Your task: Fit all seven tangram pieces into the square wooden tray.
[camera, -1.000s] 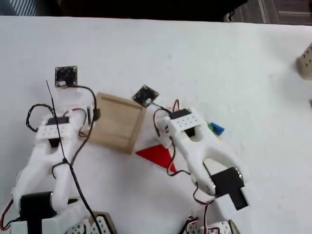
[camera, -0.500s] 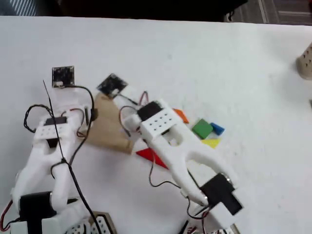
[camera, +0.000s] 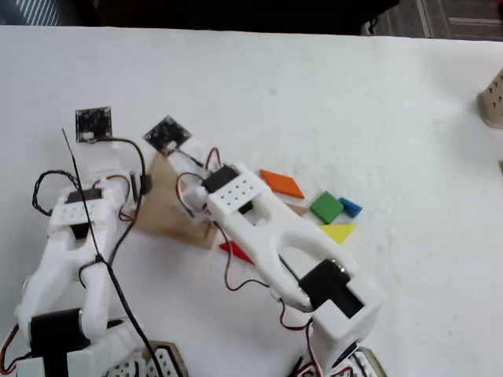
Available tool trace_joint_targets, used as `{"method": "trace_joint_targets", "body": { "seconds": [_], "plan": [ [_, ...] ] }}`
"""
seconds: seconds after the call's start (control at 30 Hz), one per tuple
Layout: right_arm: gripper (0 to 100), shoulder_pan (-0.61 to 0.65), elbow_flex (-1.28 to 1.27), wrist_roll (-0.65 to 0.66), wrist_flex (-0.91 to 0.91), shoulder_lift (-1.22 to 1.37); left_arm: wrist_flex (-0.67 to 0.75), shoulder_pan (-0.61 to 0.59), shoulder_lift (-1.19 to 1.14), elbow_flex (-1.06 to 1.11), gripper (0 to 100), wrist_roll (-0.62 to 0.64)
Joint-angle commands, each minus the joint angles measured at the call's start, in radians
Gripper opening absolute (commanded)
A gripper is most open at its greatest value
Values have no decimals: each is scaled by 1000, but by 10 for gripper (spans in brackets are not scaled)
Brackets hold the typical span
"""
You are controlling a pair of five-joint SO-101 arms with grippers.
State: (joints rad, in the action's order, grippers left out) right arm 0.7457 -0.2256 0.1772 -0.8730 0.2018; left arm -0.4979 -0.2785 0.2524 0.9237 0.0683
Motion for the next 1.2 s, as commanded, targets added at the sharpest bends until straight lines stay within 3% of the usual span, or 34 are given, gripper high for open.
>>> {"method": "trace_joint_targets", "body": {
  "seconds": [0.0,0.3,0.37,0.47,0.57,0.63,0.93,1.17],
  "plan": [
    [351,2,117,-8,-143,-76,32,-10,-2,-43,264,-6],
    [348,-45,201,-8,-446,-283,32,-8,-2,-43,264,-6],
    [307,-77,190,-8,-489,-312,32,-8,-2,-43,264,-6],
    [166,-116,120,-8,-495,-341,31,-8,-2,-43,264,-6],
    [2,-147,6,-8,-435,-352,26,-7,-1,-43,264,-6],
    [41,-182,-66,-15,-390,-361,25,12,4,-43,264,-6],
    [17,-332,-373,-92,-30,-483,-117,223,108,-17,264,-6],
    [17,-329,-387,-92,-1,-484,-160,435,300,147,263,-11]
  ]
}}
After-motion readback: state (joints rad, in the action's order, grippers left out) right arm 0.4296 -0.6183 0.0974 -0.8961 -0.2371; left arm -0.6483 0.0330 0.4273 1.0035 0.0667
